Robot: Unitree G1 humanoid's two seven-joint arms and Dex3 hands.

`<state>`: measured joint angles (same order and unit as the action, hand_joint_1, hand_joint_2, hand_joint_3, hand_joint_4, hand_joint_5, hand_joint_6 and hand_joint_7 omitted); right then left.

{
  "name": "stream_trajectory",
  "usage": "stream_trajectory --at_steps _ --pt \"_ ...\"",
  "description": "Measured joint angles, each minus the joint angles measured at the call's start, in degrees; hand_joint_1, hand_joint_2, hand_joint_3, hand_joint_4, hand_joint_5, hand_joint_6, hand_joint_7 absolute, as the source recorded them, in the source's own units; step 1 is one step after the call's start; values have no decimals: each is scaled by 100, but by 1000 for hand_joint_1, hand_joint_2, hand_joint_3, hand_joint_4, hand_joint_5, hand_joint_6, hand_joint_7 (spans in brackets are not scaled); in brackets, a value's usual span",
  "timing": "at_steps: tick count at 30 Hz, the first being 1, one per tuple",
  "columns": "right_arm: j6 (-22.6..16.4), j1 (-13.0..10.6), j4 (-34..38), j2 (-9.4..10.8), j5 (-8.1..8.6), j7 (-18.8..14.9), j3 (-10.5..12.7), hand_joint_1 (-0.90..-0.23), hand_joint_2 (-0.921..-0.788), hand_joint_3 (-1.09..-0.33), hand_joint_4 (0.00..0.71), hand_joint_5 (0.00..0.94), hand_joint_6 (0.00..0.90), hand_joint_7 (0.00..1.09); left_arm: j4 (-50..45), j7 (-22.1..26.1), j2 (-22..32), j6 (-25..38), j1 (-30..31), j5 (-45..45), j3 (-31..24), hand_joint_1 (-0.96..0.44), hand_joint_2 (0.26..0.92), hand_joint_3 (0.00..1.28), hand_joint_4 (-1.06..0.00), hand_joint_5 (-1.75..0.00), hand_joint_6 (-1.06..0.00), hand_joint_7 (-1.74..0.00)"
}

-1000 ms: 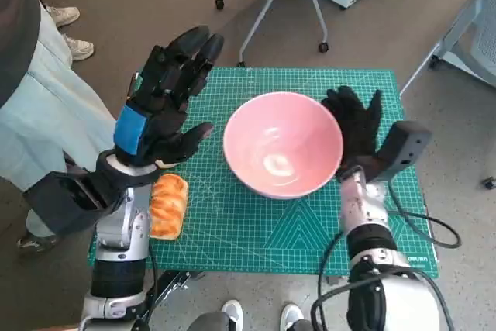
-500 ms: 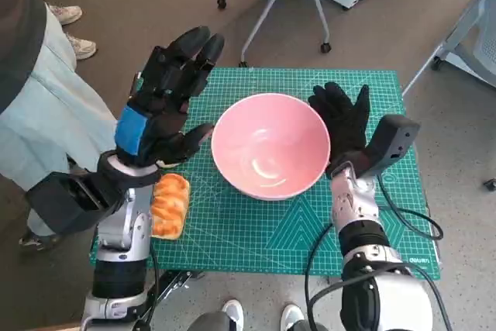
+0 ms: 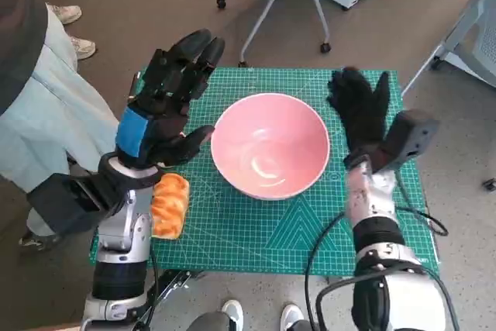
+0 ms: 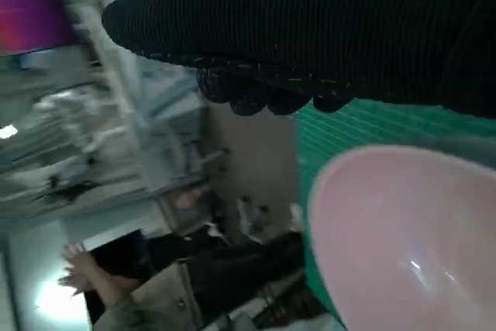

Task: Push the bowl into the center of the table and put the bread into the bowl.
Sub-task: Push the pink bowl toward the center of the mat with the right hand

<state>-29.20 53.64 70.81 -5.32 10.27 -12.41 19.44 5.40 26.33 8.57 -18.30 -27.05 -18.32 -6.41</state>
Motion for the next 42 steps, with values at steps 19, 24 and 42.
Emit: stream_trajectory --at_steps 19,24,42 --pt "-1546 -1040 -2964 -67 22 -1090 -929 -693 -921 -808 163 5 119 364 407 122 -211 -390 -229 -50 87 -575 921 332 -180 -5 1 -562" --pt "-1448 -1289 -3535 -67 84 -1268 -1182 -728 -921 -793 171 4 93 438 477 234 -250 -395 -287 -173 89 -560 921 332 -181 -5 1 -569" --pt "-980 -1469 -3995 -106 80 -1227 -1388 -759 -921 -776 175 3 83 475 462 353 -265 -396 -335 -208 116 -551 921 327 -183 -6 1 -591"
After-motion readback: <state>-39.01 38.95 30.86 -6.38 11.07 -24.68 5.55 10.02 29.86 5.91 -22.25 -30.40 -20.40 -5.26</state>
